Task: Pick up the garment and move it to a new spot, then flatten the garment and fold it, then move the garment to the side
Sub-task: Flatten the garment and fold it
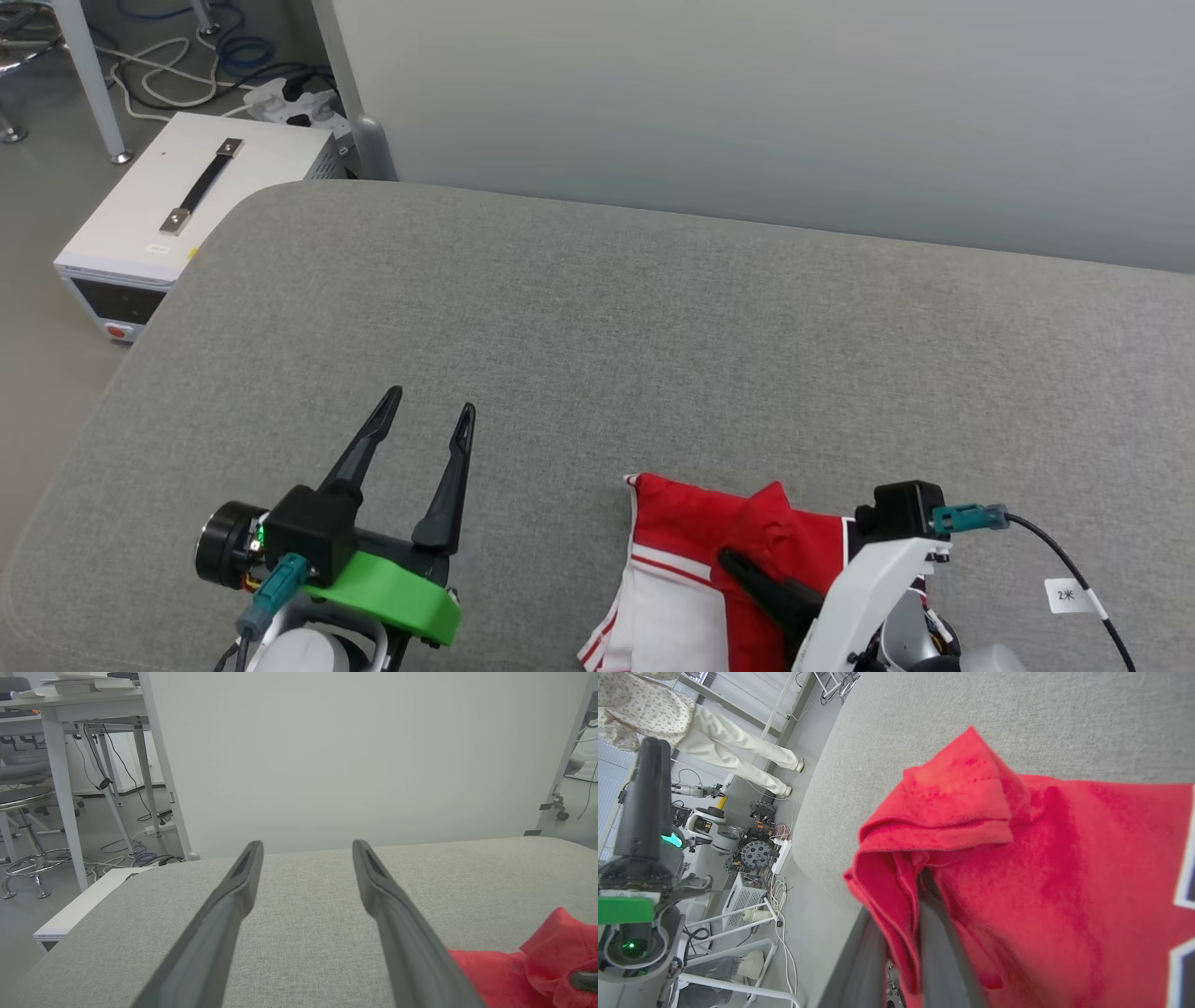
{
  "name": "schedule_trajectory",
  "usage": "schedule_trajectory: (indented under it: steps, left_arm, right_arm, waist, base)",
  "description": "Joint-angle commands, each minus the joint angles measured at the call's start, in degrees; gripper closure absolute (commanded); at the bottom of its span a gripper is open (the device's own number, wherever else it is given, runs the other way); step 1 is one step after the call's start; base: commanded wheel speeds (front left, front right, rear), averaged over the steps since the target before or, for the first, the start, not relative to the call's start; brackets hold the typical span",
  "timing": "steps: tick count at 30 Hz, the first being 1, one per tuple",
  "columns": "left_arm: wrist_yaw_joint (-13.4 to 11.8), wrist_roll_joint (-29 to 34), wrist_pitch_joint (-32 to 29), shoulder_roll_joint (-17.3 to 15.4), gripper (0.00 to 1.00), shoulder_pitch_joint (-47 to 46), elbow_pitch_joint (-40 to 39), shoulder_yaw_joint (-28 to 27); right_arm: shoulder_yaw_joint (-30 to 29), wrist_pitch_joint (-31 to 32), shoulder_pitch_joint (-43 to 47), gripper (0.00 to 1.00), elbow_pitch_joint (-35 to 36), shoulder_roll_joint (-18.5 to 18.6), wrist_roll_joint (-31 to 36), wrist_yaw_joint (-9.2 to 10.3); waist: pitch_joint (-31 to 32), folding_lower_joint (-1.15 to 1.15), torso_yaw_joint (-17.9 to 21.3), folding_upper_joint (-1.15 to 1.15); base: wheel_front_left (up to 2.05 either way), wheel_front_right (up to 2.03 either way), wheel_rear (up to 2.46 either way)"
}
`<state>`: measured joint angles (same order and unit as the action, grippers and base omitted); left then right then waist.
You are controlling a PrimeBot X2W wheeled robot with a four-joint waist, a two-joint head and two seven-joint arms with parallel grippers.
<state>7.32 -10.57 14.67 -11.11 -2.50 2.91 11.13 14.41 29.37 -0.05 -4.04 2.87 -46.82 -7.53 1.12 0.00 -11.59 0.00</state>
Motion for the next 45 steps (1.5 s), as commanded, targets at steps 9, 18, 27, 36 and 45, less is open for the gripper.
schedule_trajectory:
  steps: [9,18,27,36,45]
  left_arm:
    - [0.2,-0.5,0.3,0.0,0.00,-0.7,0.4,0.9]
    - [0.2,-0.6,0.3,-0.2,0.00,-0.9,1.2,1.4]
    - [0.2,-0.9,0.3,-0.7,0.00,-0.1,1.2,1.5]
    - [0.2,-1.2,0.3,0.0,0.00,0.2,0.6,0.9]
    - [0.2,-1.8,0.3,1.3,0.00,0.2,0.0,0.3]
  right_arm:
    - [3.6,-6.0,-6.2,1.00,-11.2,0.0,0.4,0.04]
    - [10.4,-9.2,-9.2,0.00,-15.7,0.0,-4.0,0.04]
    - [14.9,-11.8,-12.5,0.00,-13.5,0.0,-9.2,0.04]
    - [10.4,-17.3,-17.7,0.00,-8.0,8.3,11.7,0.04]
    - [1.4,-25.5,-15.5,0.00,-1.9,16.9,26.7,0.04]
  waist:
    - [-1.6,0.00,-2.0,0.00]
    - [-1.3,0.00,-2.6,0.00]
    - [0.7,0.00,-0.9,0.00]
    - [0.3,0.00,2.2,0.00]
    - [-0.9,0.00,5.0,0.00]
  base:
    - [0.00,0.00,0.00]
    - [0.00,0.00,0.00]
    - [0.00,0.00,0.00]
    - [0.00,0.00,0.00]
    - [0.00,0.00,0.00]
